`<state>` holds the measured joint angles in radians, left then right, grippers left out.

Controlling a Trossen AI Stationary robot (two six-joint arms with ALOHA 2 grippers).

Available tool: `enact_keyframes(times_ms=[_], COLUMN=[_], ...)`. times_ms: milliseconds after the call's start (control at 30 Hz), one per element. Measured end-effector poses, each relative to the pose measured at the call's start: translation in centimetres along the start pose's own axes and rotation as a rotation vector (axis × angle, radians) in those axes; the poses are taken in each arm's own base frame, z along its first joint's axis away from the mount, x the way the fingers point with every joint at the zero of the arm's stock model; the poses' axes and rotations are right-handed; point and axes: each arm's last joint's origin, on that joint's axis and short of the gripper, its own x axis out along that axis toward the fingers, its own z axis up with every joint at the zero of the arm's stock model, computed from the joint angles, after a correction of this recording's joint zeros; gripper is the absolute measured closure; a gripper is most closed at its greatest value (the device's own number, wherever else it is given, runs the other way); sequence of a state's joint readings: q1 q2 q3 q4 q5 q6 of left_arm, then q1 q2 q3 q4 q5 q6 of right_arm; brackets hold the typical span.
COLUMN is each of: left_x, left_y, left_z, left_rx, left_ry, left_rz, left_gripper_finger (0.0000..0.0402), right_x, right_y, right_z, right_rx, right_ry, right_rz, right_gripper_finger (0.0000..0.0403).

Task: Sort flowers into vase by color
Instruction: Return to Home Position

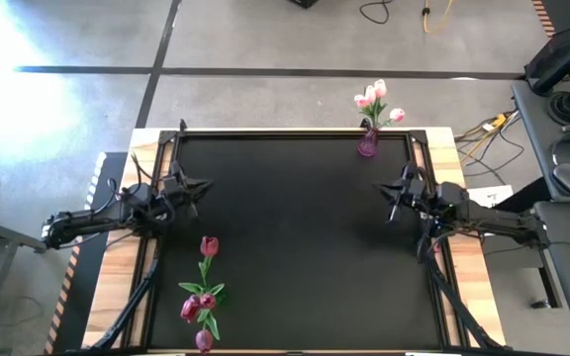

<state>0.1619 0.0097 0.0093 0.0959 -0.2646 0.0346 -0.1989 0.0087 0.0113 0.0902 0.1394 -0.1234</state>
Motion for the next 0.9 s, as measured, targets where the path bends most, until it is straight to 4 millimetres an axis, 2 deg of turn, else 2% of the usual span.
enact_keyframes(times_ms=[467, 900], left_x=[0.21, 0.4], left_y=[-0.04, -0.1], left_z=[0.58, 0.33], left_rx=[0.009, 0.017], left_ry=[0.016, 0.045], left_rz=[-0.001, -0.003], left_gripper_finger=[0.0402, 0.0402], right_x=[0.08, 0.09], right_y=[0.04, 0.04], right_z=[-0.24, -0.25], right_rx=[-0.01, -0.011], right_ry=[0.025, 0.026], right_rz=[0.002, 0.003], right_gripper_finger=[0.0394, 0.0394])
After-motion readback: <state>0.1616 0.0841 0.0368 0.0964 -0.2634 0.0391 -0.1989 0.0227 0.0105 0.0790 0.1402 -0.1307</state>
